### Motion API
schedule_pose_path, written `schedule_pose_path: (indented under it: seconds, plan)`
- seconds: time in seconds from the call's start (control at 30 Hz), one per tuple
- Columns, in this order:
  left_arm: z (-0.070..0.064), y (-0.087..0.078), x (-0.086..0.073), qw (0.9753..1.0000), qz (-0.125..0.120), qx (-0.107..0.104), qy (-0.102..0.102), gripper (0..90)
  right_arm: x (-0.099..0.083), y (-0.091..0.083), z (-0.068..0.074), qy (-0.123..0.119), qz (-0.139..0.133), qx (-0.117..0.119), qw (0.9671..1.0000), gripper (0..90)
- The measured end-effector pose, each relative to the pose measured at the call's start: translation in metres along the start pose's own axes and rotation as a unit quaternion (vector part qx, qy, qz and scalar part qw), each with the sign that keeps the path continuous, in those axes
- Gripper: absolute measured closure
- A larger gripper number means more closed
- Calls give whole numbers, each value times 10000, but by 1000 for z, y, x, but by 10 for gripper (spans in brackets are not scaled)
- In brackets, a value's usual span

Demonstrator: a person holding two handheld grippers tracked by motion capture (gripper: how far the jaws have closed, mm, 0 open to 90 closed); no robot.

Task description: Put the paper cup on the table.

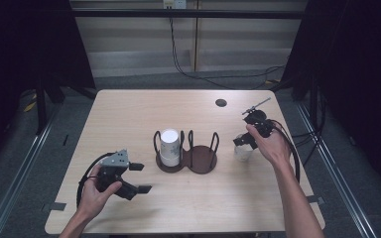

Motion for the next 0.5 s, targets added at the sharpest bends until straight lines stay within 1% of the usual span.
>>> schedule_pose_path:
  seconds: [0.03, 0.07, 0.13, 0.2, 0.23, 0.3, 0.33, 0.4, 0.43, 0.5]
  plan:
    - [0, 0, 0, 10000, -21, 2, -35, 162, -1, -1, 0, -5, -106, -7, 9999, 141]
    - [1, 0, 0, 10000, -2, 15, -18, 162, -2, -2, 0, 27, -157, 0, 9999, 138]
    - [1, 1, -1, 10000, -13, 0, -66, 162, -4, -3, 0, 109, -328, -19, 9994, 141]
    - [1, 2, -2, 10000, 58, 47, -37, 162, -5, -4, 0, 178, -460, -23, 9988, 140]
    - [1, 2, -2, 10000, 57, 41, -39, 162, -6, -5, 0, 146, -531, 23, 9985, 140]
    - [1, 2, -2, 9999, 62, 77, -31, 162, -7, -8, 2, 197, -725, 22, 9972, 139]
    - [2, 2, -2, 9999, 50, 86, -41, 162, -7, -10, 2, 164, -853, 19, 9962, 139]
    - [2, 1, -2, 9999, 60, 113, -49, 162, -8, -12, 4, 231, -967, 70, 9950, 139]
    - [2, 1, -2, 9999, 17, 123, -49, 165, -8, -13, 5, 251, -1088, 133, 9937, 143]
    - [2, 0, -2, 9999, -30, 121, -83, 168, -10, -17, 9, 213, -1419, 166, 9895, 144]
Point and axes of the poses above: each handheld gripper's, and its own axes: y roughly forward along the jaws, x roughly out of its top, z roughly to its left, the point moved 1 cm from there along y, roughly forward along the jaws, and after that the axes turned 4 degrees about x, right-handed, at the moved point
